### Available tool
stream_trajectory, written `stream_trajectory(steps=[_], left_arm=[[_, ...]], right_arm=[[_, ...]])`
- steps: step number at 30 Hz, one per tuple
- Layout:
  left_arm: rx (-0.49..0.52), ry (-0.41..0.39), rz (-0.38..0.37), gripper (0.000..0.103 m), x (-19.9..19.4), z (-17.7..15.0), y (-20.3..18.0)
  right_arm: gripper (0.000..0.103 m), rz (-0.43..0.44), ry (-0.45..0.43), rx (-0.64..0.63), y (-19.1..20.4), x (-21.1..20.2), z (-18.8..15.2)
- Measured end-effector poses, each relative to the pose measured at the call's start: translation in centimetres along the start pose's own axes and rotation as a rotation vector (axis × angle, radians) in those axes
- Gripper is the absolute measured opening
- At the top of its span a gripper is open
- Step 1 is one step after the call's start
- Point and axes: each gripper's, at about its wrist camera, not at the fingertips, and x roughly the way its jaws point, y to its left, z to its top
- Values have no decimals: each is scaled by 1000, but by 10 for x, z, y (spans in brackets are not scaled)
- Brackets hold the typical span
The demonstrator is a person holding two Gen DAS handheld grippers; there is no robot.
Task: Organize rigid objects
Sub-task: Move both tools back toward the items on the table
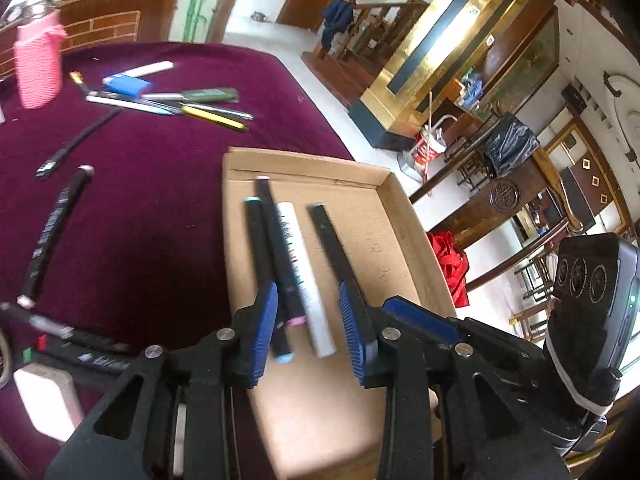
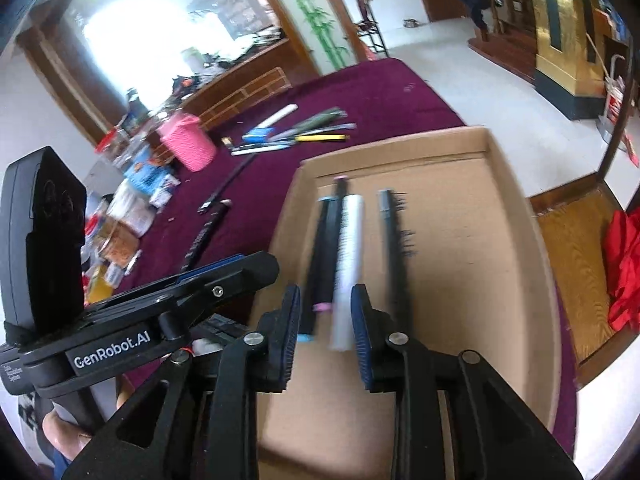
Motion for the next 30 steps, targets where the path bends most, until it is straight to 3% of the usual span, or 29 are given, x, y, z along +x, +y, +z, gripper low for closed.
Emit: stream_trajectory(steps=[3, 5, 6, 12, 15, 17, 19, 24, 30], left_arm=[[-15, -43, 14, 31, -26, -9, 17], [-28, -75, 27, 49, -44, -17, 32], [-34, -92, 37, 53, -54, -22, 41], [-77, -175, 112, 55, -112, -52, 93], [-116, -225, 181, 64, -142, -72, 125], [-149, -256, 248, 78, -159, -85, 148], [-184, -271, 303, 78, -168, -93, 172], [-304, -212, 373, 78, -162, -103, 227], [-271, -132, 426, 78, -130, -100, 237]], right_arm=[[40, 42, -10, -33, 25, 1, -9], [44, 75, -11, -59, 44, 4, -17], [46, 81, -8, -74, 52, 6, -21], [47, 146, 33, -152, 104, 29, -47], [48, 169, 56, -179, 122, 41, -57], [48, 195, 74, -177, 131, 53, -62], [48, 210, 99, -172, 137, 64, -65], [48, 213, 142, -135, 148, 89, -63], [48, 197, 113, -144, 153, 91, -66]])
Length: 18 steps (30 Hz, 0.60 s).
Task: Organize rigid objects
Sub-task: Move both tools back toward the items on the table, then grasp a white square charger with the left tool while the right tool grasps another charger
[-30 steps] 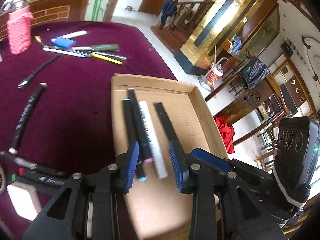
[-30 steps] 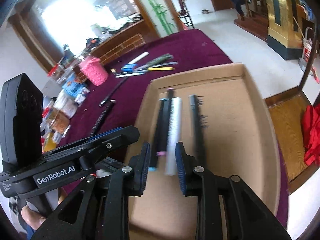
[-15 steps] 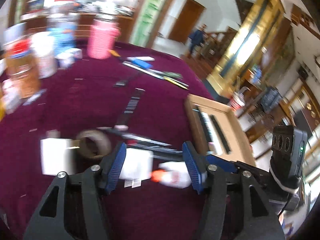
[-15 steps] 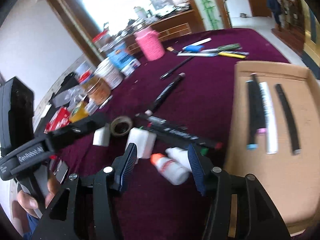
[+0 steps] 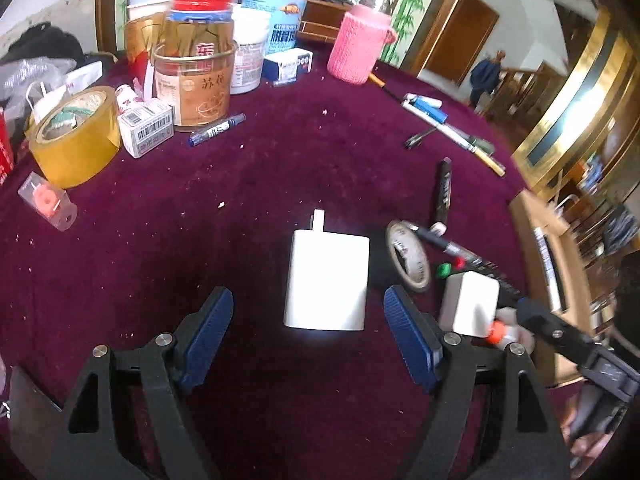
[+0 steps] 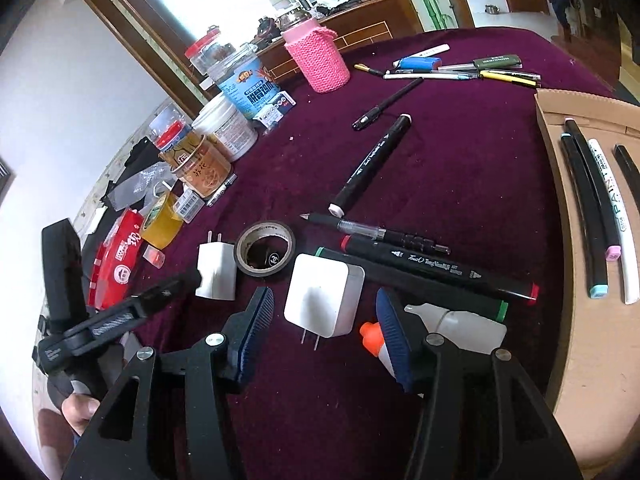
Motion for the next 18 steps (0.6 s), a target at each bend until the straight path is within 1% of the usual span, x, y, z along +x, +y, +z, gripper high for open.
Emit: stream_trajectory(steps=[5, 8, 9, 10, 11, 12, 13, 14, 15, 16, 18], left_arm=[[53, 0, 46, 78, 15, 3, -10], [55, -5, 70, 78, 25, 1, -8], [52, -13, 73, 76, 26, 0, -6], [54, -17, 74, 70, 27, -1, -5], [52, -17, 55, 58, 26, -2, -3], [44, -19, 42, 50, 24, -3, -2], [46, -26, 55, 46, 22, -3, -2], [63, -46, 96, 46, 21, -4, -3], [75, -60, 123, 46, 20, -6, -3], [78, -65, 135, 46, 19, -7, -2], [64, -75, 119, 46, 16, -8, 1]], right_arm=[[49, -10, 9, -10, 3, 4, 1], [53, -16, 19, -12, 7, 7, 1], [54, -20, 22, -12, 8, 9, 1], [55, -26, 25, -13, 10, 11, 1], [56, -33, 29, -12, 12, 14, 1], [58, -49, 32, -14, 13, 16, 2], [59, -93, 39, -17, 16, 20, 2], [59, -124, 43, -17, 17, 23, 3], [59, -121, 47, -15, 19, 27, 4], [59, -113, 55, -13, 20, 32, 5], [59, -147, 74, -14, 24, 42, 6]])
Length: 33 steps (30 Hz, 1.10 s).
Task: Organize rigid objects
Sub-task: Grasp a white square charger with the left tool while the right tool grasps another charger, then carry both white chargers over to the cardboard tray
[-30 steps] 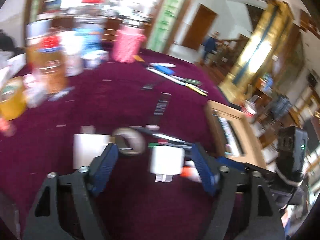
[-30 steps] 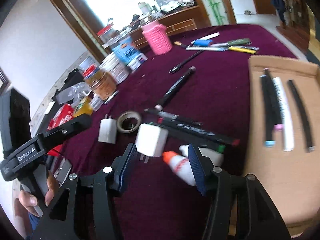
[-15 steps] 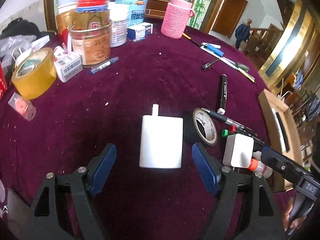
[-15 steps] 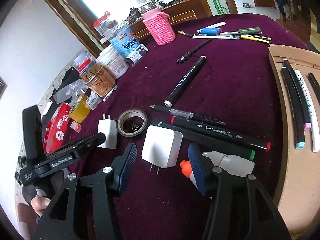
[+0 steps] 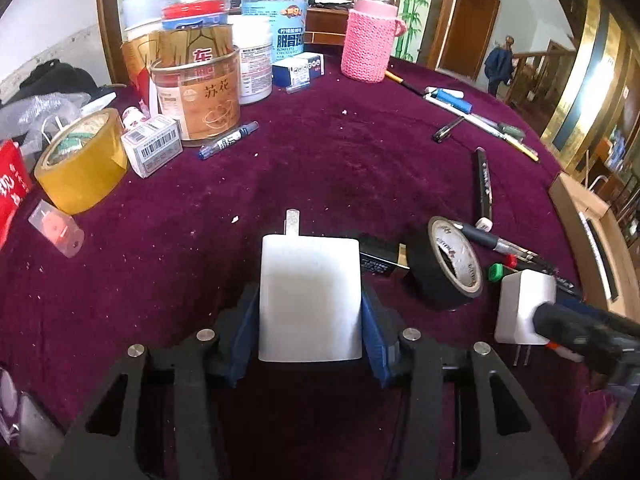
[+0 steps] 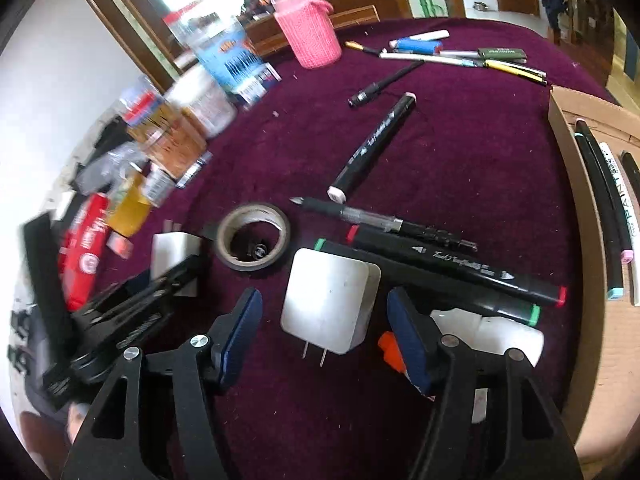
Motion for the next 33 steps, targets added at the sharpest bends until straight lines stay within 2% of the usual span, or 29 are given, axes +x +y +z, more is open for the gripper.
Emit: stream_trajectory(steps=[4, 5, 6, 7, 12, 18, 21, 23, 33], left_arm=[[17, -71, 60, 46, -11, 0, -2], [21, -94, 69, 46, -15, 0, -2], [21, -111, 70, 46, -19, 0, -2], [20, -124, 70, 46, -21, 0, -2], [30, -187, 92, 46, -31, 1, -3], [89, -257, 109, 47, -39, -1, -18], [127, -281, 126, 47, -42, -3, -26], [151, -291, 139, 47, -42, -4, -32], [209, -336, 170, 47, -48, -9, -44]], right_arm=[[60, -53, 22, -30, 10, 19, -2], [56, -67, 5, -49, 12, 19, -3], [45, -85, -7, -69, 14, 19, -4], [45, -97, -20, -86, 14, 19, -5], [45, -14, -63, -96, 3, 7, -11], [45, 71, -170, -143, 8, -16, -22], [45, 44, -247, -193, 16, -29, -23], [45, 59, -271, -196, 18, -33, -22], [45, 65, -268, -173, 14, -32, -19]])
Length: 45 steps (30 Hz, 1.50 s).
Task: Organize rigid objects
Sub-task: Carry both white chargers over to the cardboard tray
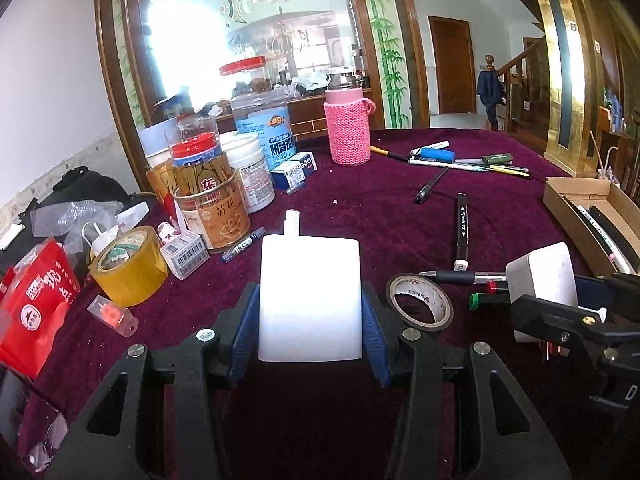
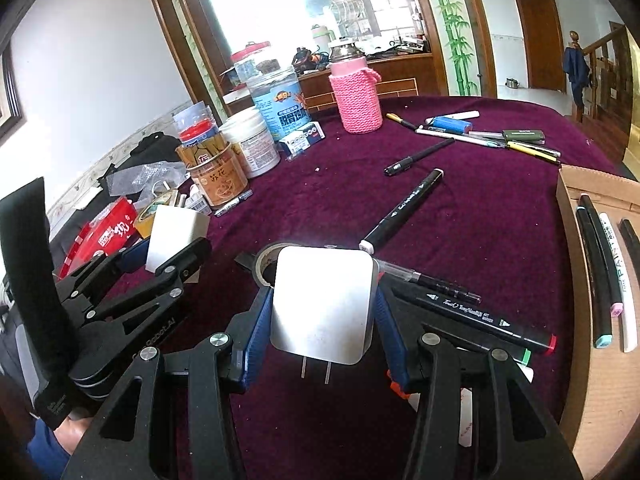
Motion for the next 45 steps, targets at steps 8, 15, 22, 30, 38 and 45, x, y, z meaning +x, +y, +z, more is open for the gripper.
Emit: stream_trajectory(steps=[8, 15, 22, 30, 38, 45], left_arm=[[11, -16, 11, 47, -3, 0, -2], [19, -18, 22, 47, -3, -1, -3], [35, -14, 21, 47, -1, -1, -6], [34, -18, 16, 47, -3, -2, -7], [34, -21, 20, 47, -4, -3, -6], [39, -25, 13, 47, -4, -2, -7]], right_arm=[[45, -24, 4, 5, -5, 4, 0], [45, -33, 7, 13, -11, 5, 1], [45, -34, 16, 17, -12, 7, 1], [45, -29, 20, 25, -14, 7, 1], [45, -37, 6, 14, -9, 4, 1], [45, -45, 5, 23, -12, 4, 1]])
